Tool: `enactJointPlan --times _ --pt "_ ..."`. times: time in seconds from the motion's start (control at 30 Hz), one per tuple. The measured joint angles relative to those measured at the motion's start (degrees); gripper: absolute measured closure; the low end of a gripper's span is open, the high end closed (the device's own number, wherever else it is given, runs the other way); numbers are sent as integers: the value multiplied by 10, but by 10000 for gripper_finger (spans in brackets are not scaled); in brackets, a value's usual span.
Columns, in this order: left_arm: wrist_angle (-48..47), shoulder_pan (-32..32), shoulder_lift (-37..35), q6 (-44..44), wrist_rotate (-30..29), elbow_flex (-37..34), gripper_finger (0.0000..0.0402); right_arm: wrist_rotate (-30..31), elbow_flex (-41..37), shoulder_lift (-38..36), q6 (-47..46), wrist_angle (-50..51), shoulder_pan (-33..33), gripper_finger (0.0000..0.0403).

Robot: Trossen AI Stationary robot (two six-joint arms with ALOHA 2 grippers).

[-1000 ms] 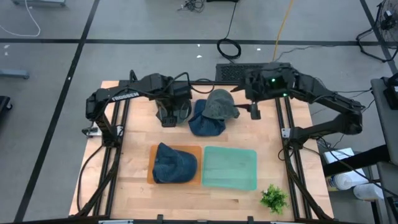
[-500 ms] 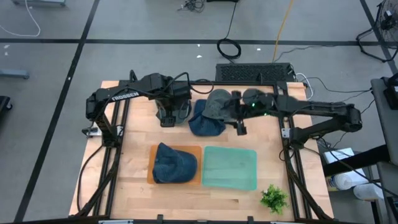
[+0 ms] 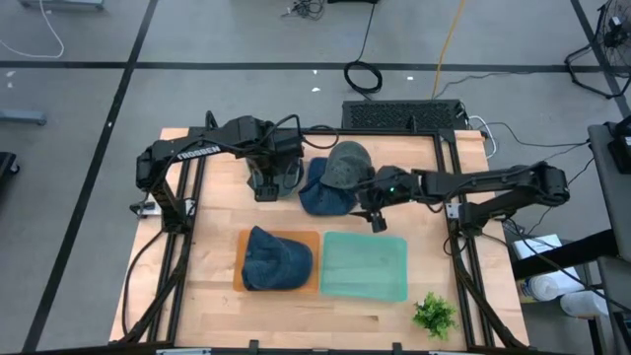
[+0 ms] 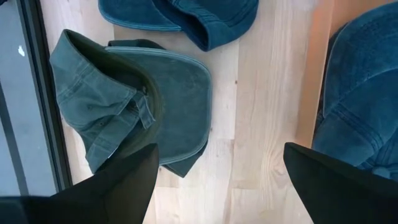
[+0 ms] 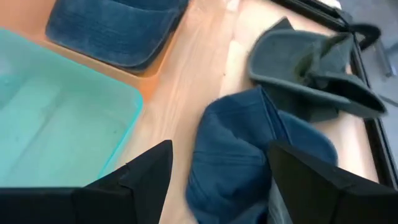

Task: Pick & Place hat
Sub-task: Put the blue cap into the orange bin

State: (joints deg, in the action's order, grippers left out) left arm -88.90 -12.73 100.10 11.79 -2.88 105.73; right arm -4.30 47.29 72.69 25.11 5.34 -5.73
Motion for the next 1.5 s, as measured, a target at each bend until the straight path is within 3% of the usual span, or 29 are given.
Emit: enactJointPlan --times 0.2,0.33,0.63,1.03,1.5 --pt "-2 0 0 -3 0 0 48 -12 0 58 -6 -20 1 151" --pt "-11 0 0 -3 0 0 48 -80 2 85 -56 -16 -17 152" --pt "-11 0 0 -3 0 0 48 -125 109 159 4 122 -49 152" --pt "-11 1 0 -14 0 0 48 -124 236 287 76 214 -66 152" --pt "-11 1 -1 -18 44 0 48 -103 249 365 105 204 -62 152"
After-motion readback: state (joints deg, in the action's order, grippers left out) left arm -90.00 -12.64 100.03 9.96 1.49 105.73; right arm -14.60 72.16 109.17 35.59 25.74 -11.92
